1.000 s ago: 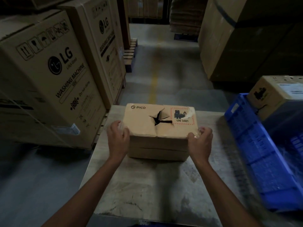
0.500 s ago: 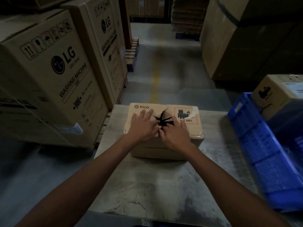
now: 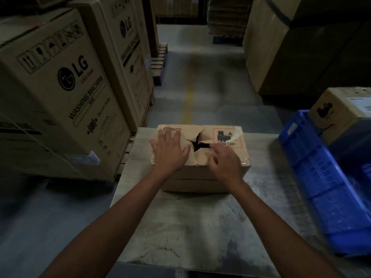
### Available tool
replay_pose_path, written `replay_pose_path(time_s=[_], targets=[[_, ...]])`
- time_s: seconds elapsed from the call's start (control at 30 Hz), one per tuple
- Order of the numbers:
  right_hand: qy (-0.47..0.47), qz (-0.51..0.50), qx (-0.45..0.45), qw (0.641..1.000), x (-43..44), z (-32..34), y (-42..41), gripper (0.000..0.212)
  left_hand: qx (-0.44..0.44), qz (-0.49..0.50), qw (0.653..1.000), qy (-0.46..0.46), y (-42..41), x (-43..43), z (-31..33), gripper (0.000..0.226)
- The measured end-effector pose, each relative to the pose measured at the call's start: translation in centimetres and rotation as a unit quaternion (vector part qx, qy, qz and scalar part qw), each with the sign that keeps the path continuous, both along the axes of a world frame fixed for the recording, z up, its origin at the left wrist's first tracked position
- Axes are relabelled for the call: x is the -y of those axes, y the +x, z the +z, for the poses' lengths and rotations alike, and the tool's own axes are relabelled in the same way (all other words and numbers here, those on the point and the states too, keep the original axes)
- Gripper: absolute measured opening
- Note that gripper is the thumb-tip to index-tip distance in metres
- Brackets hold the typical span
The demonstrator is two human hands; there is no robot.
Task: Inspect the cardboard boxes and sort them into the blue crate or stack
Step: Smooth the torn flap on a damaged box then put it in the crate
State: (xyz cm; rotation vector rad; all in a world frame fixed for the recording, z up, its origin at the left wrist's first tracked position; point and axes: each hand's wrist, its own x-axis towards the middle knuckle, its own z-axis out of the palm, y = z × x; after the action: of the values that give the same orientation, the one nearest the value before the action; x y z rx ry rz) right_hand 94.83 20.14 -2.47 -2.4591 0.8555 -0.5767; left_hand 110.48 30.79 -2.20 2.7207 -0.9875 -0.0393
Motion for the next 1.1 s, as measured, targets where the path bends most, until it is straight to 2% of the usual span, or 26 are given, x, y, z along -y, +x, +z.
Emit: replay_pose_path(time_s=[0.07, 0.13, 0.2, 0.23, 0.27, 0.33, 0.37, 0.47, 0.57, 0.67, 0.73, 0.83, 0.87, 0.93, 1.0, 1.07, 1.1], targets=[[-0.051, -0.076, -0.005, 0.996, -0.1, -0.9, -0.4, 0.043, -0.024, 0.051, 0.998, -0.003, 0.0, 0.2, 0.2, 0.077], [-0.068, -0.160, -0.075, 0.982, -0.2, -1.3, -0.4, 0.053, -0.039, 0.072, 0.997, 0.009, 0.0, 0.6, 0.4, 0.083], [0.011, -0.219, -0.105, 0.970, 0.1, -0.6, -0.3, 0.075, -0.048, 0.081, 0.995, 0.017, 0.2, 0.8, 0.7, 0.087], [0.070, -0.255, -0.090, 0.960, 0.5, -0.2, -0.4, 0.083, -0.053, 0.088, 0.995, 0.015, 0.4, 0.8, 0.8, 0.090], [0.140, -0.292, -0.058, 0.944, 1.0, 0.4, -0.5, 0.085, -0.059, 0.097, 0.993, 0.012, 0.5, 0.7, 0.9, 0.094], [0.265, -0.325, 0.023, 0.908, 2.2, 1.0, -1.0, 0.074, -0.068, 0.109, 0.992, 0.006, 0.9, 0.6, 1.0, 0.100], [0.296, -0.317, 0.050, 0.900, 2.5, 1.1, -1.4, 0.062, -0.069, 0.108, 0.992, 0.006, 1.0, 0.6, 1.0, 0.101], [0.296, -0.305, 0.087, 0.901, 2.7, 1.7, -2.1, 0.033, -0.065, 0.103, 0.992, 0.009, 0.9, 0.5, 1.0, 0.100], [0.278, -0.301, 0.095, 0.907, 2.4, 2.7, -2.2, 0.024, -0.093, 0.120, 0.988, -0.014, 0.8, 0.2, 1.3, 0.096], [0.200, -0.274, 0.125, 0.932, 2.4, 5.4, -1.6, 0.023, -0.161, 0.161, 0.970, -0.082, 1.1, 0.3, 1.8, 0.090], [0.155, -0.245, 0.145, 0.946, 3.2, 7.4, -1.0, 0.030, -0.232, 0.174, 0.948, -0.132, 0.8, 0.5, 1.4, 0.086], [0.137, -0.188, 0.156, 0.960, 4.2, 9.7, -0.2, 0.045, -0.366, 0.194, 0.887, -0.205, -0.7, 0.1, -0.5, 0.083], [0.132, -0.168, 0.154, 0.965, 4.3, 10.1, -0.1, 0.046, -0.385, 0.208, 0.873, -0.216, -1.2, -0.2, -1.2, 0.084], [0.104, -0.117, 0.114, 0.981, 4.2, 10.9, -0.5, 0.044, -0.368, 0.214, 0.869, -0.252, -1.7, -0.6, -1.2, 0.082], [0.111, -0.041, 0.112, 0.987, 3.7, 11.3, -1.2, 0.042, -0.347, 0.191, 0.855, -0.334, -1.2, -0.6, 0.5, 0.070], [0.186, 0.011, 0.180, 0.966, 3.0, 11.0, -1.8, 0.035, -0.352, 0.176, 0.818, -0.419, -0.3, -0.3, 3.5, 0.060], [0.217, 0.007, 0.220, 0.951, 2.6, 10.5, -1.9, 0.033, -0.387, 0.172, 0.789, -0.446, 0.2, -0.2, 4.9, 0.061]])
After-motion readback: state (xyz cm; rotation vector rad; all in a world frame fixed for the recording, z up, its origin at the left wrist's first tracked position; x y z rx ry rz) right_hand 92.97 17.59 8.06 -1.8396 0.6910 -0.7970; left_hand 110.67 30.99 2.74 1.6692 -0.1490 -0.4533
